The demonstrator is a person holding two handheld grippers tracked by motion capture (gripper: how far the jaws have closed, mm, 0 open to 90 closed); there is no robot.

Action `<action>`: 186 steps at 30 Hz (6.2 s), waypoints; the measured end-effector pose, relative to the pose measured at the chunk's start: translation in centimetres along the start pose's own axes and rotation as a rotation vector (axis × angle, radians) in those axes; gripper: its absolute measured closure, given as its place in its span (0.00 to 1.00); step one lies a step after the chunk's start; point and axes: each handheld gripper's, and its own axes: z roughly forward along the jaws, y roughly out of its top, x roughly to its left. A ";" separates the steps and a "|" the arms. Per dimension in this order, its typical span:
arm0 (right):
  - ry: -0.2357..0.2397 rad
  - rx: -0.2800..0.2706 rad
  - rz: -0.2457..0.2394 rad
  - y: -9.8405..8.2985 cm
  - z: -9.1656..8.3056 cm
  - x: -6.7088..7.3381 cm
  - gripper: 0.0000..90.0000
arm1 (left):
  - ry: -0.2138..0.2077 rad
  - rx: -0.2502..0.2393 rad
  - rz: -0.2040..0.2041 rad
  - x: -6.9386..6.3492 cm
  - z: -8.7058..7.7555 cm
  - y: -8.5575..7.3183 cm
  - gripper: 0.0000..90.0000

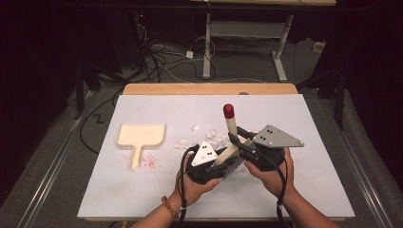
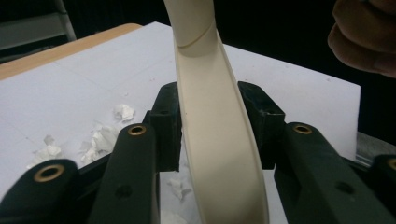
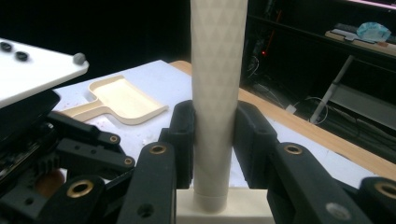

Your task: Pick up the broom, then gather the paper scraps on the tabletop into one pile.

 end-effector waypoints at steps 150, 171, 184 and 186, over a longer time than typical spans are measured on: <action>0.011 0.318 -0.254 -3.5 10.6 -6.3 0.76 | 0.303 0.283 0.072 5.3 -13.0 -11.8 0.21; 0.145 0.374 -0.408 -4.1 19.9 -2.3 0.76 | 0.285 0.277 0.072 5.3 -13.5 -11.9 0.21; 0.426 0.289 -0.502 -6.2 13.8 -1.3 0.75 | 0.288 0.262 0.077 4.8 -13.5 -11.6 0.21; 0.457 0.277 -0.522 -6.6 12.2 -0.9 0.75 | 0.286 0.263 0.076 4.7 -13.4 -11.6 0.21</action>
